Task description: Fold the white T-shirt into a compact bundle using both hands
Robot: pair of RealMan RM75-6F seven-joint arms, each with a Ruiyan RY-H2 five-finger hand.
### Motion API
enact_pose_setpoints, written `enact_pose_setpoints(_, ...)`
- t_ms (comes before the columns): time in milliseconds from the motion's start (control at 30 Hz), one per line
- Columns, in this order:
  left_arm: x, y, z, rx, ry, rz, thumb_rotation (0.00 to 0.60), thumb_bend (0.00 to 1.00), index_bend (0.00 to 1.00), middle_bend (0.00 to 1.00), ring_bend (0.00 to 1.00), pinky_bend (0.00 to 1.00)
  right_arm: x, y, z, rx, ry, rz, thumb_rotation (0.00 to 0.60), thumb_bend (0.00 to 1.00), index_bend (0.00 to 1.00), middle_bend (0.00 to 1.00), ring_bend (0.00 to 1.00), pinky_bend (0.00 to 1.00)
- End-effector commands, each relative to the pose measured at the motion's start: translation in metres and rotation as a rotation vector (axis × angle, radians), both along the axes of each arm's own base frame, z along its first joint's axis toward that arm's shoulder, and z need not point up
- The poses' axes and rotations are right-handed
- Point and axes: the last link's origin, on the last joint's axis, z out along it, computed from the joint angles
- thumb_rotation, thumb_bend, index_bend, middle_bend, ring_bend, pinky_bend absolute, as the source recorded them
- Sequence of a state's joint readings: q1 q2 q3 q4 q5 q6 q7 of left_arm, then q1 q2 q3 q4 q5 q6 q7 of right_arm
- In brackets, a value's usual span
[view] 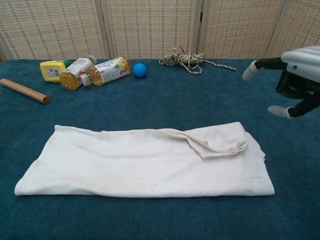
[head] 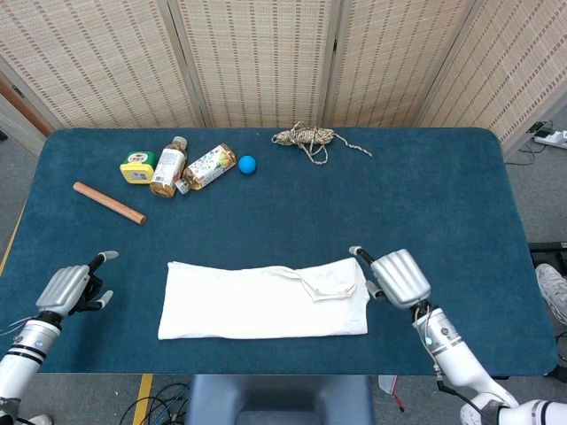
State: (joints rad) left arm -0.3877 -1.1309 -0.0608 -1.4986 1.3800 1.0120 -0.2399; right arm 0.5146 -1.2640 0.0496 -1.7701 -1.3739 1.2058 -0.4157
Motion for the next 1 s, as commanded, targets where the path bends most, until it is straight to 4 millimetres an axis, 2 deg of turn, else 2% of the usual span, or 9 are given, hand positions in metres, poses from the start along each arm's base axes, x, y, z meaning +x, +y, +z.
enact_pose_setpoints(33, -0.008, 0.003, -0.01, 0.013, 0.113, -0.16, 0.6, 0.32, 0.29, 0.94, 0.86, 0.94, 0.002, -0.001, 0.02, -0.06, -0.023, 0.001, 0.6, 0.33, 0.22, 0.94, 0.93, 1.0)
enact_pose_setpoints(233, -0.011, 0.01, -0.024, -0.023, 0.162, -0.331, 0.6, 0.26, 0.36, 0.94, 0.86, 0.93, -0.001, 0.002, 0.035, -0.099, -0.048, -0.016, 0.6, 0.33, 0.24, 0.95, 0.93, 1.0)
enact_pose_setpoints(633, 0.004, 0.028, -0.072, -0.043, 0.234, -0.609, 0.6, 0.24, 0.39, 0.94, 0.86, 0.93, -0.016, 0.016, 0.039, -0.114, -0.049, -0.069, 0.6, 0.33, 0.27, 0.95, 0.93, 1.0)
enact_pose_setpoints(1000, 0.004, 0.035, -0.099, -0.067, 0.286, -0.693, 0.6, 0.24, 0.39, 0.94, 0.86, 0.93, -0.025, 0.023, 0.046, -0.142, -0.053, -0.112, 0.6, 0.33, 0.27, 0.95, 0.93, 1.0)
